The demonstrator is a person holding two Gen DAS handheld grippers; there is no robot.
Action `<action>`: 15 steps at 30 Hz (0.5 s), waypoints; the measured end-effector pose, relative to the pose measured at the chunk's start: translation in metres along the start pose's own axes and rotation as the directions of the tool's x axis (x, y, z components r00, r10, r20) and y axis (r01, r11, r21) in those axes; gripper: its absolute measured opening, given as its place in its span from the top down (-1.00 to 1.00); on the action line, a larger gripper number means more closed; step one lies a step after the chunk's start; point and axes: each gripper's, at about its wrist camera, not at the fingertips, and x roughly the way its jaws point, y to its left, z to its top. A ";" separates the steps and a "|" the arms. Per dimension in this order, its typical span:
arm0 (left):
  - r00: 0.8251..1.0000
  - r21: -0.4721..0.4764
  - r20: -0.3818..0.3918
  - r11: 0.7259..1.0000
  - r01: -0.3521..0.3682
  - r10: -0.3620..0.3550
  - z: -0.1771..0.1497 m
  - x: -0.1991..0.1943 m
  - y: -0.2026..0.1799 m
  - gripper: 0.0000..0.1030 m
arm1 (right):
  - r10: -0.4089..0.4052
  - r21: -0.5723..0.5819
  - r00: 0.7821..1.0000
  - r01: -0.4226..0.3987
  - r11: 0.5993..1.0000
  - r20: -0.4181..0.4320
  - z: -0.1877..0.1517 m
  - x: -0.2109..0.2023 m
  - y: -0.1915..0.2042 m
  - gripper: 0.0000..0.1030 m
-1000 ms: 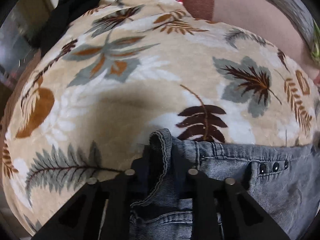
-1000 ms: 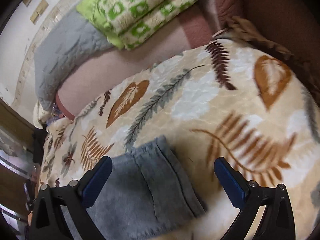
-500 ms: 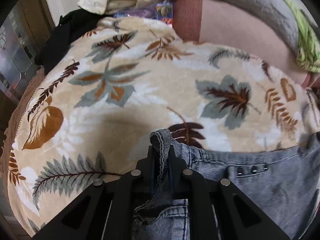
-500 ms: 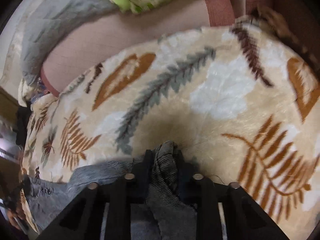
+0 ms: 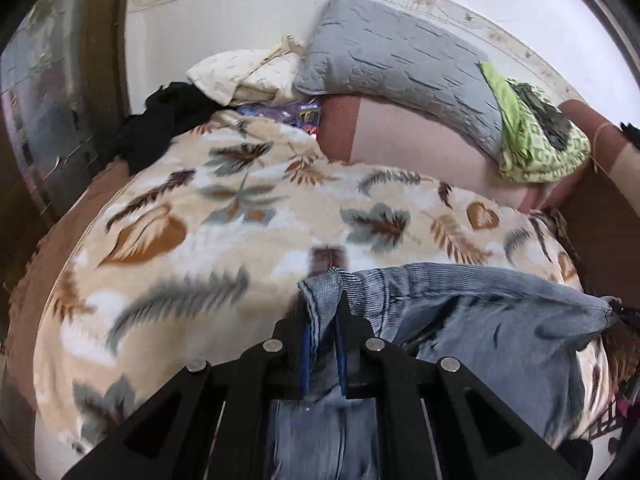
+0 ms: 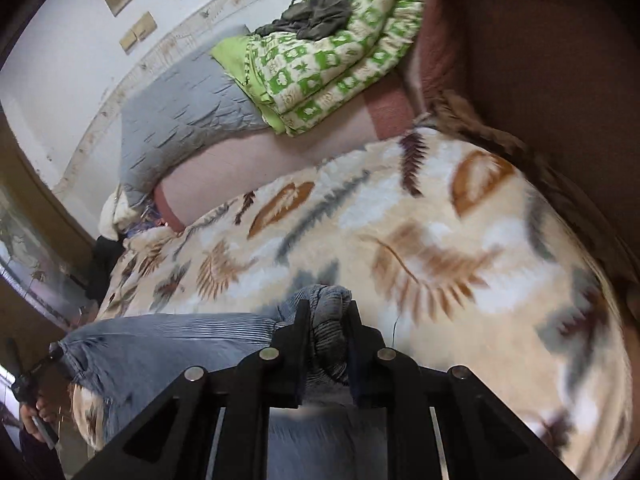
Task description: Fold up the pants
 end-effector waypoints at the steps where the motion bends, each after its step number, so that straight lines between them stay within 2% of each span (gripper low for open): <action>1: 1.000 -0.003 -0.008 1.000 0.001 -0.001 -0.014 -0.009 0.004 0.80 | 0.010 0.006 1.000 -0.009 1.000 -0.011 -0.013 -0.008 -0.006 0.68; 4: 0.998 0.005 -0.065 1.000 0.003 -0.003 -0.062 -0.024 0.013 0.80 | 0.012 0.018 0.998 -0.011 1.000 -0.068 -0.059 -0.026 -0.027 0.68; 6: 0.988 0.014 -0.151 1.000 -0.025 0.027 -0.098 -0.021 0.019 0.79 | 0.008 0.023 0.989 -0.005 1.000 -0.149 -0.090 -0.028 -0.044 0.68; 10: 0.954 -0.023 -0.295 0.998 -0.066 0.056 -0.146 -0.008 0.039 0.78 | 0.027 0.092 0.943 0.004 0.996 -0.333 -0.136 -0.019 -0.076 0.58; 12: 0.945 -0.052 -0.319 0.995 -0.088 0.067 -0.157 -0.008 0.048 0.72 | 0.009 0.107 0.932 0.032 0.994 -0.363 -0.146 -0.021 -0.087 0.46; 13: 0.941 -0.070 -0.330 0.992 -0.102 0.074 -0.160 -0.010 0.052 0.72 | 0.003 0.118 0.929 0.044 0.992 -0.369 -0.147 -0.024 -0.091 0.32; 14: 0.939 -0.071 -0.332 0.990 -0.124 0.094 -0.161 -0.014 0.054 0.72 | 0.004 0.135 0.932 0.048 0.990 -0.364 -0.144 -0.028 -0.094 0.11; 15: 0.937 -0.057 -0.323 0.985 -0.162 0.135 -0.161 -0.019 0.056 0.72 | 0.008 0.146 0.940 0.044 0.988 -0.341 -0.140 -0.034 -0.096 0.01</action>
